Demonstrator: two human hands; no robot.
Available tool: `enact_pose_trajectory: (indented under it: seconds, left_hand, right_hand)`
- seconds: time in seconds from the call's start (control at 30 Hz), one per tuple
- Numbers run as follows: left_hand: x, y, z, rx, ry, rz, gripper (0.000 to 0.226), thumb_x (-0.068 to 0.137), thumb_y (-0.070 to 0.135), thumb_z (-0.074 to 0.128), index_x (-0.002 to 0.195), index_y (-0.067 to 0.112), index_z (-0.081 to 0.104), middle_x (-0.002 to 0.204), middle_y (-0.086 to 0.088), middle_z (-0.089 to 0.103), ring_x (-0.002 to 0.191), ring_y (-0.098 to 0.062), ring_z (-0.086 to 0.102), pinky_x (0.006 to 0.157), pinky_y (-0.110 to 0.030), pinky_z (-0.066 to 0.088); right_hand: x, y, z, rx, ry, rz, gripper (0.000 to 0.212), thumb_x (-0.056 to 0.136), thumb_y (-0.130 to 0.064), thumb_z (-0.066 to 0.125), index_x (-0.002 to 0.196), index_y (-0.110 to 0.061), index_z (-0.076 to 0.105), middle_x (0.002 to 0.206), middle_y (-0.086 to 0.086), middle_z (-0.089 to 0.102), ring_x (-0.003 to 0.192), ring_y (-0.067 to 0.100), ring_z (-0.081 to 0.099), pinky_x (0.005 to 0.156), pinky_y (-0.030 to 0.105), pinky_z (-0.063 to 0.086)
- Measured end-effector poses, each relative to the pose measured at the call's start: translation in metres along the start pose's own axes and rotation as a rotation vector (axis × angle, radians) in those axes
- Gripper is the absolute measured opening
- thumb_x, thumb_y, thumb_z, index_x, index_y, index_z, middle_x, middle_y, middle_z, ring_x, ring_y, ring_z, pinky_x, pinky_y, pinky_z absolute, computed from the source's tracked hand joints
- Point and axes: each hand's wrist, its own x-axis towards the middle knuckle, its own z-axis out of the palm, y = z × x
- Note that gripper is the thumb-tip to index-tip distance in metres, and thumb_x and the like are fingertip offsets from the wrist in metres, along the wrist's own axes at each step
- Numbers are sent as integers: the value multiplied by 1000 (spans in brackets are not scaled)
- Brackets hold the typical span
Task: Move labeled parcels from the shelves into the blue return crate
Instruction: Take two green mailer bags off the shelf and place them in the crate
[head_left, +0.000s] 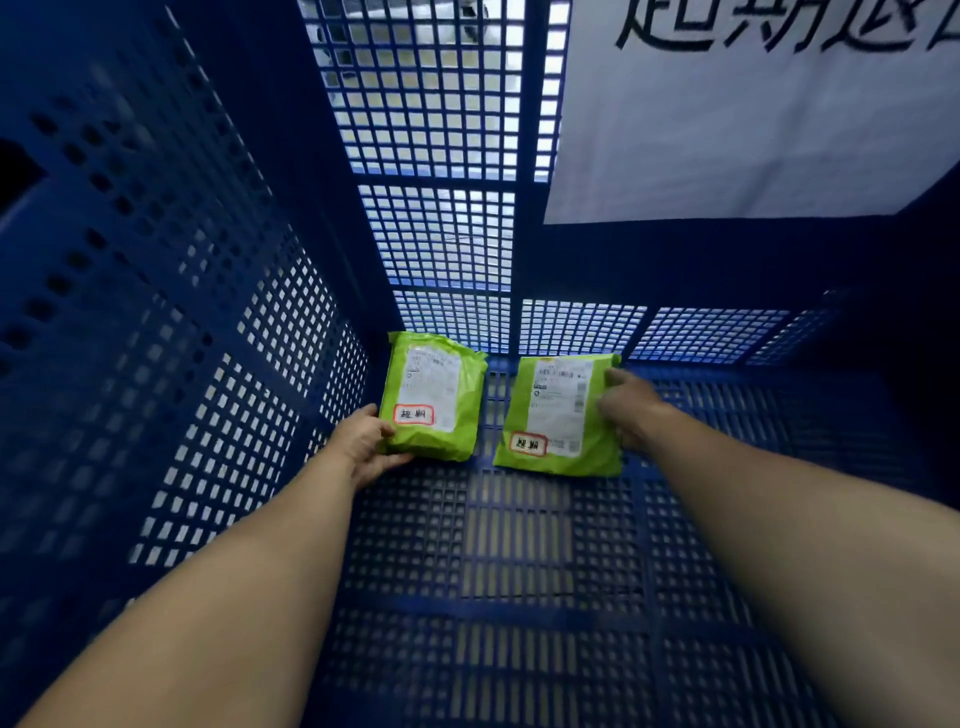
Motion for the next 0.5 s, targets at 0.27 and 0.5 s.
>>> enact_pose_trajectory:
  seconds: [0.27, 0.5]
  left_hand:
    - [4, -14, 11, 11, 86, 20, 55, 90, -15, 28, 140, 5, 35, 132, -15, 55, 114, -35, 56, 102, -53, 40]
    - [4, -19, 17, 32, 150, 40, 44, 89, -13, 30, 123, 4, 52, 114, -14, 60, 88, -26, 59, 95, -43, 41]
  right_hand:
    - [9, 20, 12, -115, -17, 34, 46, 90, 4, 44, 135, -7, 46, 129, 17, 58, 107, 36, 62, 89, 46, 54]
    - [-6, 45, 35, -573, -137, -19, 52, 93, -9, 45, 143, -17, 37, 151, 15, 17, 133, 35, 35, 114, 37, 31]
